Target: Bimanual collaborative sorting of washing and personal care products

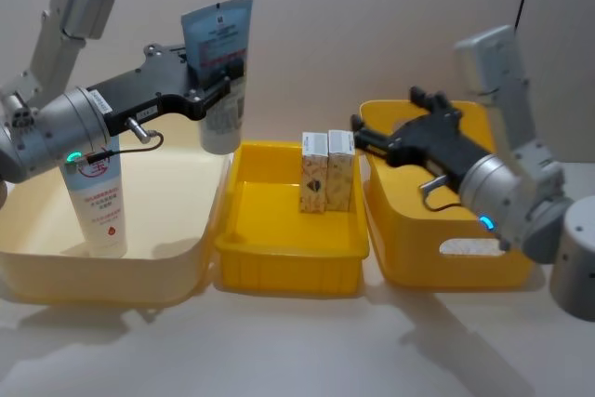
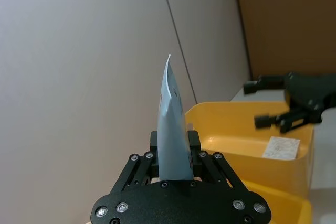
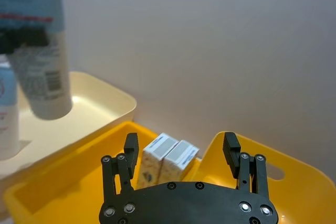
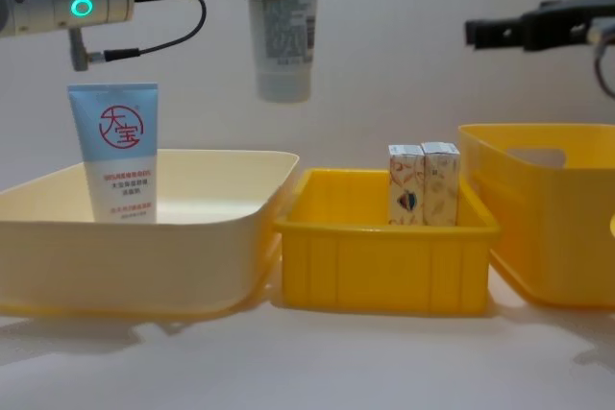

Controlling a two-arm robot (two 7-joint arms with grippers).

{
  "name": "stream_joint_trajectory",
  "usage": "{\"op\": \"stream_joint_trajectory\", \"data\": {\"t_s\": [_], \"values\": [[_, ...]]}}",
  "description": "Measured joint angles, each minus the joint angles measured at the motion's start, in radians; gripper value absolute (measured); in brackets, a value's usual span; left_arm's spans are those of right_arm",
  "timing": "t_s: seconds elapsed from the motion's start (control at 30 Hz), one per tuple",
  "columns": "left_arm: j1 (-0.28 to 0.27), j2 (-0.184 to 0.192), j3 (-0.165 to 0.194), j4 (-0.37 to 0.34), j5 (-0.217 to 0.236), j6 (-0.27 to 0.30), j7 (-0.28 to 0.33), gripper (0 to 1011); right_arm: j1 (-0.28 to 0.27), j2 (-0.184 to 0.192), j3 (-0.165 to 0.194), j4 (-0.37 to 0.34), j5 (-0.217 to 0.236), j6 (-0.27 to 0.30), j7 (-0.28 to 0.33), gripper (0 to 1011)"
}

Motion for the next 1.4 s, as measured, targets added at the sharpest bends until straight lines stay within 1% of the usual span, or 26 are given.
{"op": "stream_joint_trajectory", "data": {"t_s": [0.07,0.1,0.23,0.33,0.43,0.63,0.8,1.1,1.27,1.4], "values": [[-0.002,-0.002,0.002,0.0,-0.007,-0.003,-0.01,294,0.003,0.001,-0.015,0.004,-0.009,0.009,0.007,1001],[-0.004,-0.003,0.003,0.0,-0.014,-0.005,-0.019,294,0.007,0.002,-0.032,0.009,-0.015,0.015,0.015,1001],[-0.008,-0.006,0.007,-0.005,-0.03,-0.012,-0.043,295,0.015,0.001,-0.064,0.019,-0.023,0.026,0.036,1001],[-0.01,-0.007,0.01,-0.011,-0.04,-0.016,-0.059,292,0.02,-0.002,-0.086,0.026,-0.023,0.028,0.054,1001],[-0.012,-0.008,0.014,-0.016,-0.048,-0.017,-0.07,294,0.025,-0.01,-0.1,0.031,-0.017,0.026,0.069,1001],[-0.014,-0.008,0.02,-0.024,-0.06,-0.018,-0.083,294,0.029,-0.025,-0.109,0.034,0.011,0.018,0.096,1001],[-0.015,-0.007,0.025,-0.028,-0.068,-0.018,-0.089,295,0.033,-0.039,-0.108,0.034,0.046,0.016,0.119,1001],[-0.013,-0.007,0.036,-0.031,-0.077,-0.016,-0.091,294,0.04,-0.055,-0.101,0.031,0.098,0.035,0.144,1001],[-0.012,-0.008,0.04,-0.031,-0.083,-0.014,-0.091,295,0.044,-0.064,-0.101,0.031,0.107,0.034,0.144,1001],[-0.012,-0.01,0.044,-0.03,-0.089,-0.013,-0.091,292,0.051,-0.071,-0.109,0.038,0.108,0.025,0.138,1001]]}}
